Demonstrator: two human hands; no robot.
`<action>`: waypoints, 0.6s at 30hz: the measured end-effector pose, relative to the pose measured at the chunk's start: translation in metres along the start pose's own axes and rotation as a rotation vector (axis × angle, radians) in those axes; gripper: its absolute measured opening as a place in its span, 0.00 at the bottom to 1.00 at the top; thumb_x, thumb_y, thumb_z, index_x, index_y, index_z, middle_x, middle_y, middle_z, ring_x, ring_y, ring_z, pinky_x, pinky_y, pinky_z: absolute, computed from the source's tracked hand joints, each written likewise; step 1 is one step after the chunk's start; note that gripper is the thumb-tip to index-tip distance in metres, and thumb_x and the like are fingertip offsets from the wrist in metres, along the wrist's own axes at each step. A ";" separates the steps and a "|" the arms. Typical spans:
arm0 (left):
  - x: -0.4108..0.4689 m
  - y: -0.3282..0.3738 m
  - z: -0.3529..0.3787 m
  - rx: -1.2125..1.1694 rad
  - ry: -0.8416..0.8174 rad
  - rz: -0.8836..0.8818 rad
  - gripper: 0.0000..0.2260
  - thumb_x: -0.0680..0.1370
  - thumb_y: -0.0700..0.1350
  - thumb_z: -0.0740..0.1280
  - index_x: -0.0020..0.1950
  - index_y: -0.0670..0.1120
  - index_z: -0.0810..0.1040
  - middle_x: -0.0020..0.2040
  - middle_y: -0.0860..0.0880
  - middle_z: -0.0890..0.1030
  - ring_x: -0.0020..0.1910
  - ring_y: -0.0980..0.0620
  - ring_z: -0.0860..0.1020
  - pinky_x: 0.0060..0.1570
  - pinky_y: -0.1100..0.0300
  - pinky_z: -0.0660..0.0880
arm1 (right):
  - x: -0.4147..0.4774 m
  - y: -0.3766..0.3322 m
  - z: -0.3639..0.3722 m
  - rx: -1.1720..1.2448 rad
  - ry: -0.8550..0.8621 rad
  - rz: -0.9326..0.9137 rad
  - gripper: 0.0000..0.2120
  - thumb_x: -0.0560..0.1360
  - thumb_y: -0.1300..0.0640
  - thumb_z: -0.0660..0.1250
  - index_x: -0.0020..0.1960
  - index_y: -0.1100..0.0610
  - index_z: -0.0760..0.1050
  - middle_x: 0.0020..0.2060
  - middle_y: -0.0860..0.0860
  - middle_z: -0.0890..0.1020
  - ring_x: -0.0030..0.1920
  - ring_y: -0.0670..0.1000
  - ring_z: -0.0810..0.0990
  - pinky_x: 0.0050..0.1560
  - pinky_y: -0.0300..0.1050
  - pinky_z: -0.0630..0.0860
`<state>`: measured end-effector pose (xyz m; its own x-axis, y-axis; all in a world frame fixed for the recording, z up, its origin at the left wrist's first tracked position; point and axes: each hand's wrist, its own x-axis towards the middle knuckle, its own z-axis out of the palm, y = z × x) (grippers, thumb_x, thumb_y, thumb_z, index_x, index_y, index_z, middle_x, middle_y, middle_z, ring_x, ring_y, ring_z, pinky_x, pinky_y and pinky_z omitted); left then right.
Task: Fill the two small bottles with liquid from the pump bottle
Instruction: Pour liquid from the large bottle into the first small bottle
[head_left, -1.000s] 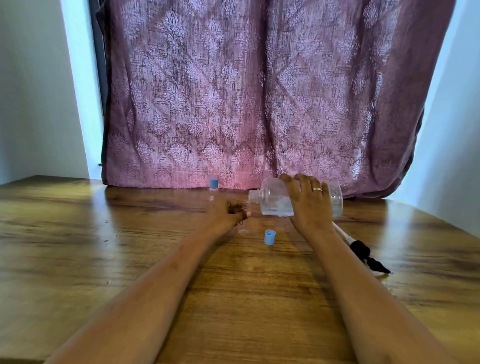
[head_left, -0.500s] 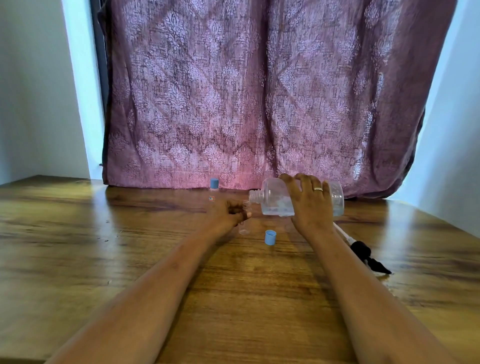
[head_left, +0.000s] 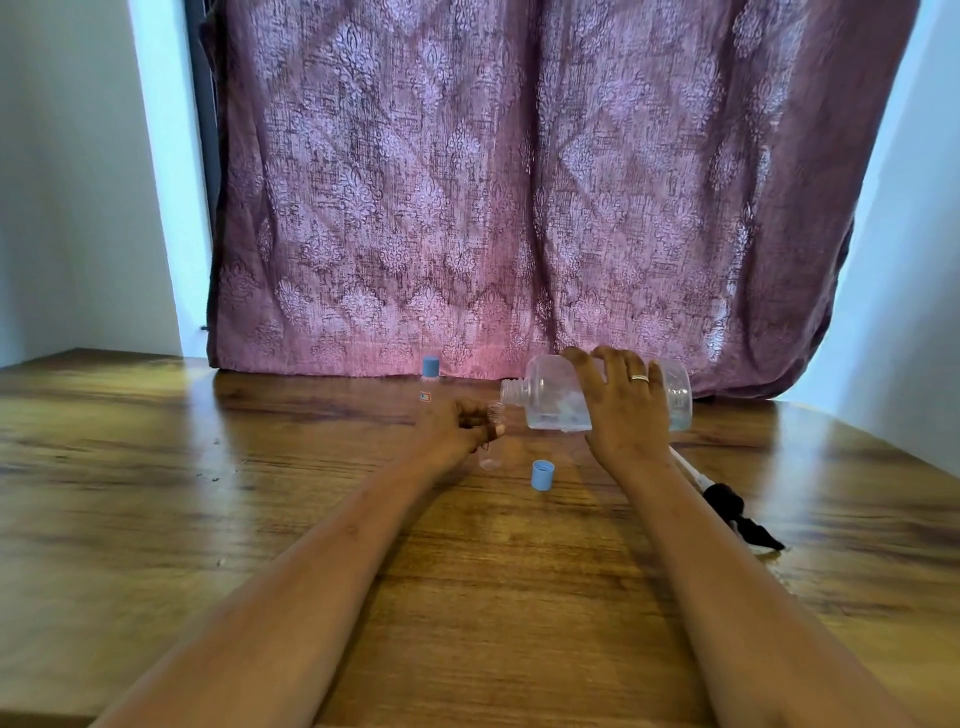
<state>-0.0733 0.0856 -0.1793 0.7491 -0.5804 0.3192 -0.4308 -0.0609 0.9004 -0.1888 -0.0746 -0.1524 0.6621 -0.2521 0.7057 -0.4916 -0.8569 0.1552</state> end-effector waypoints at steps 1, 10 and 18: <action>0.000 0.000 0.000 0.001 -0.001 0.003 0.11 0.73 0.40 0.71 0.55 0.42 0.80 0.42 0.54 0.81 0.41 0.62 0.78 0.39 0.70 0.76 | 0.000 0.000 0.000 -0.002 0.003 0.000 0.44 0.63 0.71 0.68 0.70 0.46 0.53 0.67 0.56 0.67 0.68 0.62 0.64 0.70 0.61 0.59; -0.001 0.001 0.000 -0.002 0.007 0.004 0.10 0.73 0.39 0.71 0.54 0.41 0.80 0.40 0.55 0.81 0.38 0.62 0.78 0.36 0.72 0.75 | 0.001 -0.002 -0.003 0.000 0.009 -0.002 0.43 0.63 0.71 0.67 0.71 0.47 0.55 0.66 0.56 0.67 0.67 0.62 0.64 0.70 0.61 0.59; 0.000 0.000 0.000 -0.009 0.006 -0.015 0.11 0.72 0.40 0.71 0.54 0.42 0.79 0.45 0.49 0.82 0.45 0.54 0.80 0.51 0.57 0.77 | 0.001 -0.002 -0.002 0.013 0.017 0.003 0.42 0.63 0.72 0.67 0.71 0.48 0.58 0.66 0.57 0.68 0.67 0.63 0.65 0.69 0.62 0.59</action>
<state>-0.0730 0.0853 -0.1797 0.7586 -0.5744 0.3076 -0.4151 -0.0621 0.9077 -0.1885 -0.0718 -0.1506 0.6510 -0.2467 0.7179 -0.4857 -0.8622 0.1441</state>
